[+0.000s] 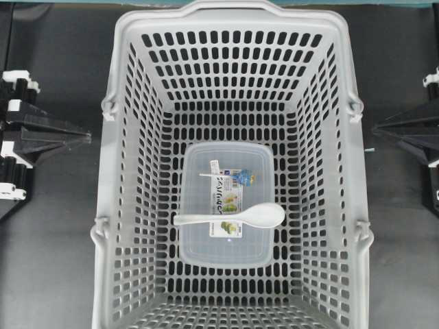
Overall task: Pick up the chinese spoon from the shopping basket with the left arm.
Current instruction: 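Move the left gripper into the basket above the white spoon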
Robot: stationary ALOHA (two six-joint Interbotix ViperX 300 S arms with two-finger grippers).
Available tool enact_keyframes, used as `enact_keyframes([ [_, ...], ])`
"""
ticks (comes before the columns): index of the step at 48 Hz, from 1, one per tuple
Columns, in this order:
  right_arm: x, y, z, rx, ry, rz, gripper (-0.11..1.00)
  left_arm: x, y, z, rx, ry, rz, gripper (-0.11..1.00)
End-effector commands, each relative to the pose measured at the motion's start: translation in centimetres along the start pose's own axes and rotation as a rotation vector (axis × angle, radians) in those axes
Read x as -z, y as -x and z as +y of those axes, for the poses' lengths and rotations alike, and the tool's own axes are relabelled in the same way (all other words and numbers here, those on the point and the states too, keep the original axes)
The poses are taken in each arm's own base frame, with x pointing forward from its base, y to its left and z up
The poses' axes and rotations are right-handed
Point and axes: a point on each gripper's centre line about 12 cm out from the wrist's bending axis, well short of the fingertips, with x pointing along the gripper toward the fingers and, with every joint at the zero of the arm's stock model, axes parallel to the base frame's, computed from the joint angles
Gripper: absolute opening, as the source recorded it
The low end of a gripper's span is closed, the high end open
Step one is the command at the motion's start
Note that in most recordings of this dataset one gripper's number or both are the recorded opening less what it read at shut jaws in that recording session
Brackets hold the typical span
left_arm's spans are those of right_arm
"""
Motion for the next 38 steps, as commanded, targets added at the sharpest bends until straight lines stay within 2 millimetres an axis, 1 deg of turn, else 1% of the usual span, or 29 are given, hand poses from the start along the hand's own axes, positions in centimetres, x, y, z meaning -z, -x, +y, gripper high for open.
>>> enact_keyframes([
  [1,-0.5,-0.3,0.0,-0.002,-0.017,-0.014,0.00,-1.5,-0.9,-0.4,0.022,-0.021,0.001,0.06],
  [2,-0.6,-0.2,0.0,-0.001,-0.018,-0.015,0.00,-1.7,-1.1,-0.4,0.022,-0.016,0.015,0.06],
  [4,-0.6,-0.2,0.0,-0.001,-0.020,-0.015,0.03,-2.1,-1.6,-0.3,0.020,-0.009,0.045,0.02],
  [5,-0.6,-0.2,0.0,-0.001,-0.020,-0.017,0.02,-2.4,-1.8,-0.3,0.019,-0.009,0.058,0.00],
  [7,-0.7,-0.2,0.0,-0.002,-0.023,-0.020,-0.01,-2.9,-2.6,-0.3,0.018,-0.007,0.104,0.00],
  [17,-0.6,-0.2,0.0,-0.001,-0.061,-0.011,-0.01,-4.1,-5.7,-0.8,0.030,-0.013,0.270,0.00],
  [27,-0.3,-0.2,0.0,0.000,-0.149,0.020,-0.01,-3.9,-9.5,-2.1,0.070,-0.017,0.395,0.00],
  [32,-0.2,-0.2,0.0,0.001,-0.163,0.026,0.00,-3.7,-11.6,-3.0,0.090,-0.019,0.456,0.00],
  [35,-0.2,-0.2,0.0,0.001,-0.161,0.029,0.02,-3.4,-12.7,-3.3,0.093,-0.017,0.492,0.00],
  [38,-0.1,-0.2,0.1,-0.001,-0.161,0.032,0.08,-3.1,-13.8,-3.4,0.093,-0.018,0.533,0.00],
])
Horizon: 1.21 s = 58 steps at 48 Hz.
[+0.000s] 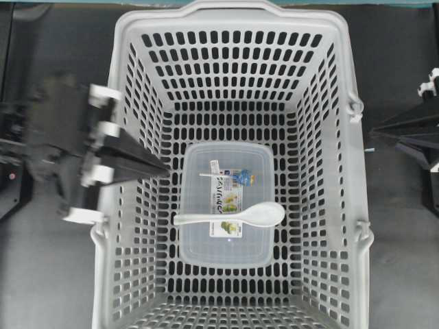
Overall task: Pick up the chinese spoon from the shopping basket with the left arm.
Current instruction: 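Move the left gripper into the basket above the white spoon, then lower the left gripper and close it on the spoon handle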
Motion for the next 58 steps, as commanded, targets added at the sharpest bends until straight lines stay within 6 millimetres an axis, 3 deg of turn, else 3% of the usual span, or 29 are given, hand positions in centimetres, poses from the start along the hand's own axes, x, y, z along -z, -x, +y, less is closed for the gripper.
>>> enact_keyframes([
  [1,-0.6,-0.2,0.1,-0.003,-0.003,-0.013,0.11,-1.6,-1.3,-0.1,0.001,-0.003,0.028,0.00],
  [12,-0.6,-0.2,0.2,-0.007,0.003,-0.007,0.51,-2.9,-4.5,-0.3,0.001,-0.018,0.126,0.00],
  [19,-0.5,-0.2,0.2,-0.006,0.004,-0.004,0.67,-2.4,-6.3,-0.4,0.000,-0.001,0.172,0.01],
  [23,-0.3,-0.2,0.2,-0.005,0.004,0.005,0.67,-2.0,-7.1,-0.6,0.002,0.010,0.213,0.12],
  [33,-0.3,-0.1,0.2,-0.004,0.004,0.012,0.67,-0.4,-9.9,-0.8,-0.014,0.051,0.389,0.75],
  [37,-0.3,0.0,0.2,-0.003,0.004,0.019,0.67,0.3,-11.4,-1.2,-0.013,0.058,0.441,0.89],
  [48,0.1,0.0,0.1,0.002,0.003,0.051,0.67,3.0,-15.4,-2.6,-0.005,0.054,0.559,0.86],
  [58,0.1,0.0,0.1,0.003,0.005,0.054,0.67,6.0,-17.5,-2.4,-0.017,0.062,0.640,0.85],
])
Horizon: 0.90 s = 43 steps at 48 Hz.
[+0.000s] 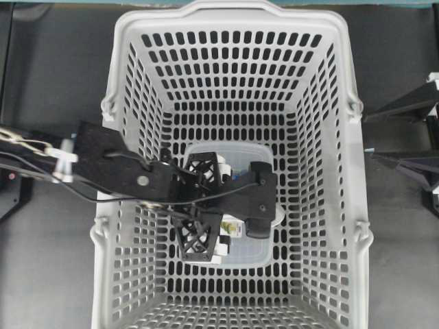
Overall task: Pick up the chinese spoon from the shopping basket with the left arm.
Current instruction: 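Lower the left gripper and close it on the spoon handle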
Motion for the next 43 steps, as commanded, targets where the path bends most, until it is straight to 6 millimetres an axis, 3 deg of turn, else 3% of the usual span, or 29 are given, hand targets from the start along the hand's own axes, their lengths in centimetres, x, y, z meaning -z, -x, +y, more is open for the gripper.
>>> enact_keyframes([
  [1,-0.5,-0.2,0.1,-0.003,0.000,-0.012,0.67,-0.4,-0.4,0.2,-0.004,0.005,-0.003,0.85],
  [9,-0.4,-0.1,0.1,-0.003,0.000,-0.009,0.67,0.2,-1.8,0.2,-0.008,0.008,0.033,0.85],
  [15,-0.4,-0.1,0.1,-0.003,-0.001,-0.010,0.67,0.2,-1.6,0.1,-0.006,0.008,0.030,0.79],
  [18,-0.3,-0.1,0.1,-0.002,-0.001,-0.007,0.67,0.2,-1.6,0.1,-0.007,0.004,0.032,0.67],
  [27,-0.3,-0.1,0.1,-0.003,-0.003,-0.009,0.67,-0.4,-0.5,0.2,-0.003,0.004,0.001,0.14],
  [34,-0.3,-0.1,0.0,-0.001,-0.005,-0.008,0.67,-1.6,1.7,0.1,-0.001,0.005,-0.031,0.15],
  [43,-0.4,-0.1,-0.1,0.005,-0.003,-0.010,0.67,-3.8,6.4,0.4,-0.008,0.016,-0.045,0.15],
])
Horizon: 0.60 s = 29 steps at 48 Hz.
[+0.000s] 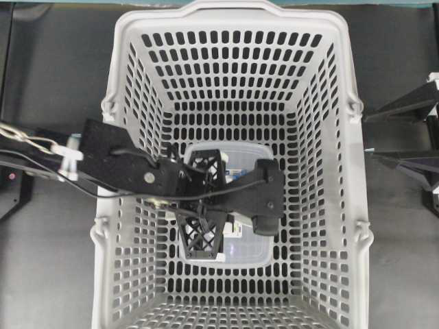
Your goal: Pick up the chinese spoon from the shopping basket with the left arm.
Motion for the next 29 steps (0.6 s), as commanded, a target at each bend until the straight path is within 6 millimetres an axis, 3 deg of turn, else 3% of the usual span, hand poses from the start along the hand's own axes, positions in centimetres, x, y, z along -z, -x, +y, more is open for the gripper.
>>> enact_keyframes([
  [1,-0.4,-0.1,0.0,0.003,-0.003,-0.011,0.67,-2.2,4.4,0.2,0.001,0.007,-0.063,0.15],
  [8,-0.4,-0.1,-0.1,0.005,-0.003,-0.012,0.67,-4.4,8.9,0.2,0.001,0.004,-0.100,0.15],
  [17,-0.5,-0.1,0.0,0.004,-0.005,-0.018,0.67,-6.1,13.1,0.3,-0.002,0.013,-0.116,0.15],
  [22,-0.4,-0.1,-0.1,0.004,-0.005,-0.016,0.67,-6.5,14.5,0.7,-0.008,0.022,-0.105,0.15],
  [29,-0.5,-0.1,0.0,0.003,-0.005,-0.019,0.67,-6.5,14.8,0.8,-0.011,0.025,-0.095,0.15],
])
